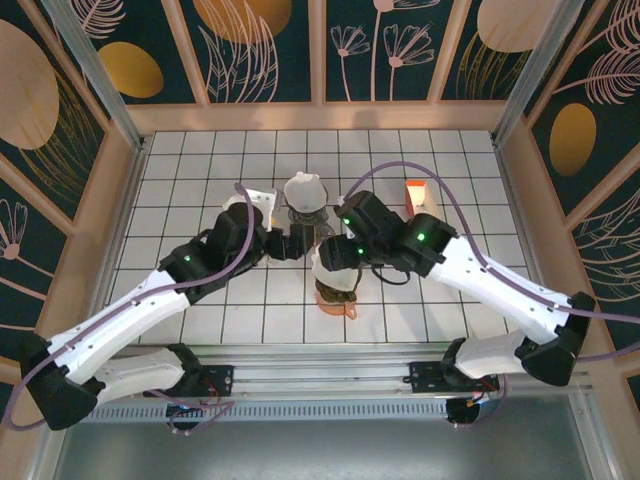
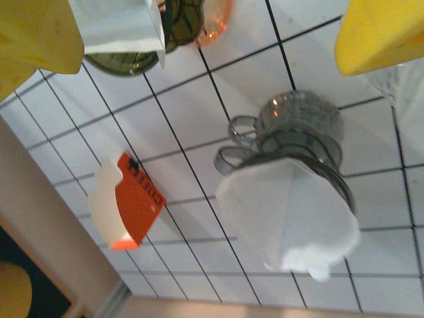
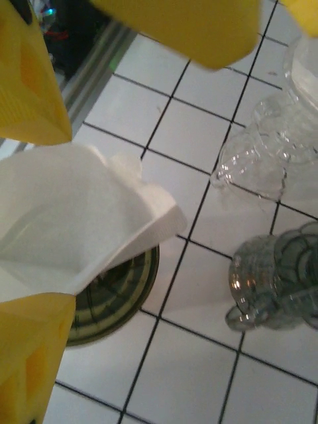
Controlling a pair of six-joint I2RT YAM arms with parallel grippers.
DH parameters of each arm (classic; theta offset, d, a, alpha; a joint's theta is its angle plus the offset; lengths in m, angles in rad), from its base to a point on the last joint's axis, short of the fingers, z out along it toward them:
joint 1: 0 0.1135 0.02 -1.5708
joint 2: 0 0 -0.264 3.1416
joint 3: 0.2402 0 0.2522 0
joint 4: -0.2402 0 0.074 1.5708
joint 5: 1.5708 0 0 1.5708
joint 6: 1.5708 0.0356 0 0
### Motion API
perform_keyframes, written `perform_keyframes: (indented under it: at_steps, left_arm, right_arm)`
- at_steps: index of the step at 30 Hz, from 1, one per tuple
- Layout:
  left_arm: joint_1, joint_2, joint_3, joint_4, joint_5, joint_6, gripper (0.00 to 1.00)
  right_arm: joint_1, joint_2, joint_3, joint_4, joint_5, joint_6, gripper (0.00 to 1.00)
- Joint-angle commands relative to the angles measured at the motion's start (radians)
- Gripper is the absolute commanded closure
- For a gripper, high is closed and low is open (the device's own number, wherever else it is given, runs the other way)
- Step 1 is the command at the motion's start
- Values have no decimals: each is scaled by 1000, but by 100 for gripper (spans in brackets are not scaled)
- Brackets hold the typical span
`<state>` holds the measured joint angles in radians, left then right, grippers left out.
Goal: Place the coffee filter in the dripper
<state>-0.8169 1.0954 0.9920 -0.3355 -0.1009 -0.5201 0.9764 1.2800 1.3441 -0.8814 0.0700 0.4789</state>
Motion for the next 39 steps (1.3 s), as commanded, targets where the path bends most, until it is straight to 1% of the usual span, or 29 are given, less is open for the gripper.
perform_keyframes:
  at_steps: [1, 4, 7, 9, 11, 15, 19, 32, 39]
  left_arm:
    - [2, 19, -46, 0, 111, -6, 1]
    - [3, 54, -56, 15, 197, -7, 1]
    - [2, 95, -47, -11, 234, -4, 1]
    - [1, 107, -44, -29, 241, -1, 1]
    - [1, 113, -42, -44, 244, -1, 1]
    - [1, 117, -44, -59, 246, -4, 3]
    - [1, 135, -67, -46, 245, -13, 6]
    - [1, 156, -96, 1, 253, -23, 6]
    - [1, 167, -111, 11, 254, -23, 6]
  right_arm:
    - [-29, -84, -70, 46, 70, 13, 33]
    - [-90, -136, -162, 114, 1, 9, 29]
    - [-119, -163, -244, 182, -49, 4, 28]
    - [-126, -175, -289, 217, -50, 4, 28]
    - [-135, -184, -325, 244, -86, 9, 28]
    - [-152, -202, -369, 273, -94, 14, 29]
    - [-162, -202, -403, 307, -99, 16, 30]
    - [-165, -191, -501, 392, -115, 43, 32]
    - [-166, -178, -527, 412, -124, 46, 32]
